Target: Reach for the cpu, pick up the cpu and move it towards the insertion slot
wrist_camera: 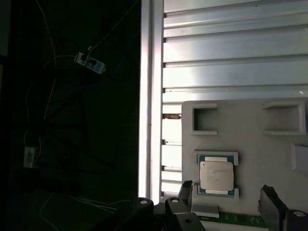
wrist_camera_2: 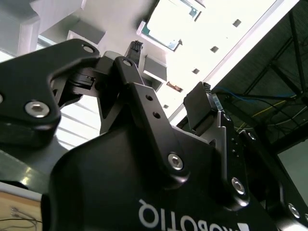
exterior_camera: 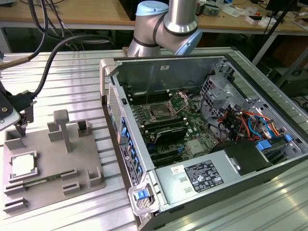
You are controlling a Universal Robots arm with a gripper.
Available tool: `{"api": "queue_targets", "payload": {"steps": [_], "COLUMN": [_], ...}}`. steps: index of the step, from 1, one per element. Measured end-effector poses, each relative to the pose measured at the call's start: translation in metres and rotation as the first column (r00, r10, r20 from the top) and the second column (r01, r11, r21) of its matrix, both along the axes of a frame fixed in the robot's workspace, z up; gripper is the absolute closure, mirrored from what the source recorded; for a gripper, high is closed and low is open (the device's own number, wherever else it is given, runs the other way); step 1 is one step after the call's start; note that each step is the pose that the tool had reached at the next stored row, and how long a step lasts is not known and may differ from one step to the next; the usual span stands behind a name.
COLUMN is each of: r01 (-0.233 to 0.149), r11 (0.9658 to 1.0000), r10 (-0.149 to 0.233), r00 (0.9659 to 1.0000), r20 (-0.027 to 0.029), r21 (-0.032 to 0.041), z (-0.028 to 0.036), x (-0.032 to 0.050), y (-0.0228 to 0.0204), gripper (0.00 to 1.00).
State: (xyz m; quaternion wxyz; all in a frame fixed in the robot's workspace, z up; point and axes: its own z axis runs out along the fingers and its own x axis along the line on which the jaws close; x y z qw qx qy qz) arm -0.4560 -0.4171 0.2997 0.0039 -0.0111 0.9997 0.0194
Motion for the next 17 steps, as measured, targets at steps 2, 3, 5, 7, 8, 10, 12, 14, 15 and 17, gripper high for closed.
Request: {"api": "queue_targets", "payload": {"steps": [2,3,5,7,8,10,12,14,15,17], "r01": [0.000,0.000,0.000,0.000,0.000,0.000,0.000,0.000,0.000,0.000], "r11": [1.0000,1.0000,1.0000,1.0000,1.0000,1.0000,1.0000,1.0000,1.0000,1.0000], "r10": [0.000,0.000,0.000,0.000,0.000,0.000,0.000,0.000,0.000,0.000], "r00": [1.0000,1.0000,1.0000,1.0000,1.0000,1.0000,1.0000,1.0000,1.0000,1.0000], "r20": [0.0000,-0.0002,-0.0011,-0.0027,-0.0033,-0.0038,-0.0040,-0.0039,-0.0039,-0.0037], "r21": [0.0000,-0.0001,0.0000,-0.0001,0.0000,0.0000,-0.0001,0.0000,-0.0001,0.0000], "z": [-0.0029,-0.0041,-0.0054,-0.0100,-0.0114,-0.0152,-0.0171,-0.0182,-0.0186,-0.0201], "x": [0.0000,0.0000,0.0000,0.0000,0.0000,0.0000,-0.0001,0.0000,0.0000,0.0001], "y": [0.0000,-0.0001,-0.0006,-0.0023,-0.0026,-0.0035,-0.0040,-0.0042,-0.0044,-0.0048], "gripper": [0.36,0.36,0.36,0.36,0.36,0.36,0.36,0.36,0.36,0.36]}}
